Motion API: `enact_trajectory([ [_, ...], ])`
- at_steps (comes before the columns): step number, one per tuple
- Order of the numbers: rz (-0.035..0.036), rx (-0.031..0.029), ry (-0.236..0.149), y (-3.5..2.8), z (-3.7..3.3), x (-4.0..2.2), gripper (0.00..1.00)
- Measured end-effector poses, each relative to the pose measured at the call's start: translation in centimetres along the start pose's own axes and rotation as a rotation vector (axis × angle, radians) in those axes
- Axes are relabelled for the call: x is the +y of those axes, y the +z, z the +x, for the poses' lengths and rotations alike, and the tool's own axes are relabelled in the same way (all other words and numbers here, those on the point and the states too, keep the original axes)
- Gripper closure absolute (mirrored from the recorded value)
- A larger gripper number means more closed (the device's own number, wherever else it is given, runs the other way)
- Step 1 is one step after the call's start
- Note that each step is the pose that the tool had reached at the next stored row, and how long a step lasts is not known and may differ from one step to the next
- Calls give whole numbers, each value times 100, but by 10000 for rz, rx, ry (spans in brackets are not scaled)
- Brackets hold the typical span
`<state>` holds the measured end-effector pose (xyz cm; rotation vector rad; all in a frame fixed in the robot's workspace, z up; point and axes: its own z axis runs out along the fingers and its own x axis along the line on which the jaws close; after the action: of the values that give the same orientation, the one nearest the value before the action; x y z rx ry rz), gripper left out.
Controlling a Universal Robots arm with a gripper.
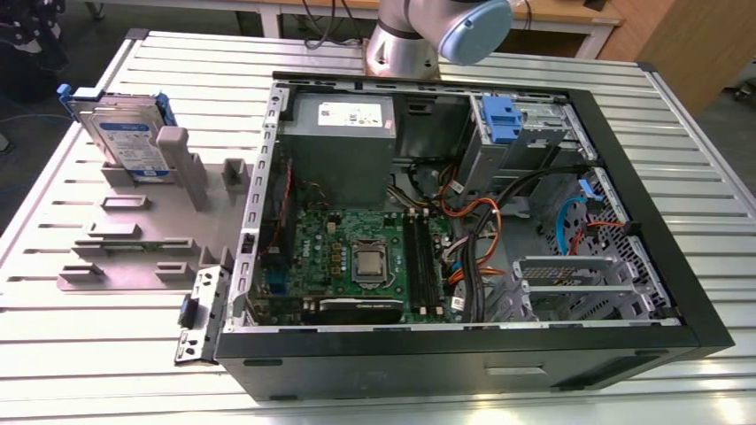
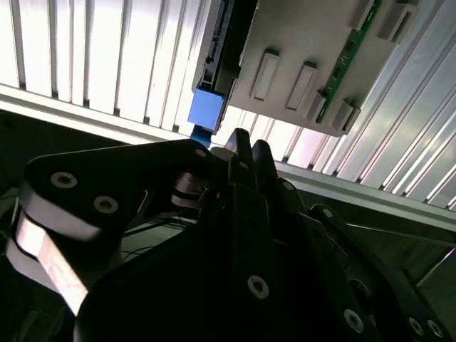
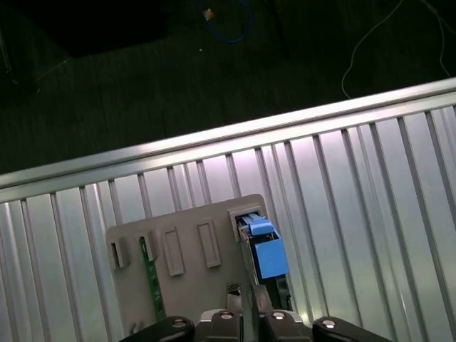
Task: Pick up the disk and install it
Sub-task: 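Pick up the disk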
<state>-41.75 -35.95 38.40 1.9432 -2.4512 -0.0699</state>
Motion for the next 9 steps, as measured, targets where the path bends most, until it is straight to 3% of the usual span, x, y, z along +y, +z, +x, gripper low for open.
enact_trajectory([
  [4, 1, 3, -112, 11, -24, 5, 65],
  [5, -3, 10, -267, 15, -24, 5, 65],
  [8, -14, 35, -813, 29, -24, 4, 47],
  [9, -18, 43, -999, 36, -24, 4, 47],
])
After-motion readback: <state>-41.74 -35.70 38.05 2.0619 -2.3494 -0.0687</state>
